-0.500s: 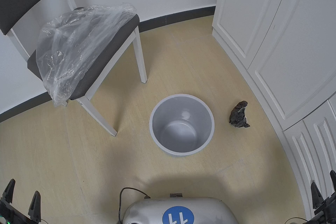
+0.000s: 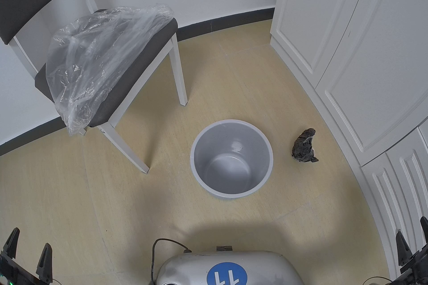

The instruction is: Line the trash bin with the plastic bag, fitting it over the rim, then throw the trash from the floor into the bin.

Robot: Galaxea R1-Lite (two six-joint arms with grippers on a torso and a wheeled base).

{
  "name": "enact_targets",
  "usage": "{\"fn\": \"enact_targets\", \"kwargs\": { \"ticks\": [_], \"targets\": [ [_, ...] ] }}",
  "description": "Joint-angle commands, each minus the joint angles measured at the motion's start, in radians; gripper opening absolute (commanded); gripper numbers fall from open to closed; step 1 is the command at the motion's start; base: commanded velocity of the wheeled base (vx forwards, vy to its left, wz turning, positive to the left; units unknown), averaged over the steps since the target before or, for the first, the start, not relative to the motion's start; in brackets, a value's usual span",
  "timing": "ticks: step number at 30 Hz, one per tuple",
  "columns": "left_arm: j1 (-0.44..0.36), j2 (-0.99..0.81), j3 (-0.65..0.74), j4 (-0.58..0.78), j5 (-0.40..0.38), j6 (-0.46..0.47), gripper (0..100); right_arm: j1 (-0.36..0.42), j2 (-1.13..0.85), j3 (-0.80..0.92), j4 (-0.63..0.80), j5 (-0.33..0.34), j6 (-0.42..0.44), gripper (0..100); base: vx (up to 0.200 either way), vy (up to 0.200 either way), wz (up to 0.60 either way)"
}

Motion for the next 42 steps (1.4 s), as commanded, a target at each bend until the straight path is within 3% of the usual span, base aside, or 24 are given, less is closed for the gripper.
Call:
{"fn": "enact_targets", "kwargs": {
  "ticks": [1,15,19,27,28,30,31,32,33,35,36,37,42],
  "targets": [
    [0.0,-0.013,0.016,0.0,0.0,0.0,100,0.001,-0.016,0.018,0.0,0.0,0.0,100,0.0,0.0,0.0],
    [0.0,-0.015,0.018,-0.002,0.008,0.008,100,-0.002,-0.015,0.018,0.003,0.002,-0.018,100,0.0,0.0,0.0],
    [0.002,-0.016,0.018,-0.002,-0.04,0.086,100,-0.002,-0.016,0.016,0.003,0.023,-0.072,100,0.0,0.0,0.0],
    [0.002,-0.016,0.018,-0.003,-0.04,0.069,100,-0.002,-0.016,0.018,-0.003,0.032,-0.056,100,0.0,0.0,0.0],
    [0.002,-0.016,0.016,-0.011,-0.026,0.036,100,0.0,-0.016,-0.004,-0.04,0.023,0.013,100,0.0,0.0,0.0],
    [0.002,-0.015,-0.004,-0.115,-0.003,-0.096,100,0.0,-0.016,-0.12,-0.144,0.025,0.263,100,0.0,0.0,0.0],
    [0.002,-0.015,-0.028,-0.219,-0.002,-0.205,100,0.0,-0.004,-0.194,-0.161,0.031,0.376,100,0.0,0.0,0.0],
    [0.002,-0.013,-0.051,-0.273,-0.009,-0.263,100,0.0,0.01,-0.242,-0.146,0.029,0.382,100,0.0,0.0,0.0],
    [0.0,-0.005,-0.076,-0.313,-0.025,-0.289,100,-0.002,0.03,-0.28,-0.111,0.029,0.342,100,0.0,0.0,0.0],
    [-0.001,0.001,-0.114,-0.267,-0.08,-0.207,100,0.004,0.045,-0.314,0.007,0.034,0.148,100,0.0,0.0,0.0],
    [-0.001,0.001,-0.116,-0.255,-0.084,-0.191,100,0.007,0.048,-0.312,0.015,0.034,0.126,100,0.0,0.0,0.0],
    [-0.001,0.002,-0.13,-0.178,-0.115,-0.105,100,0.02,0.073,-0.312,0.043,0.043,0.065,100,0.0,0.0,0.0],
    [-0.014,0.177,-0.248,-0.084,-0.132,-0.027,100,0.018,0.312,-0.374,-0.055,0.107,0.065,100,0.0,0.0,0.0]
  ]
}}
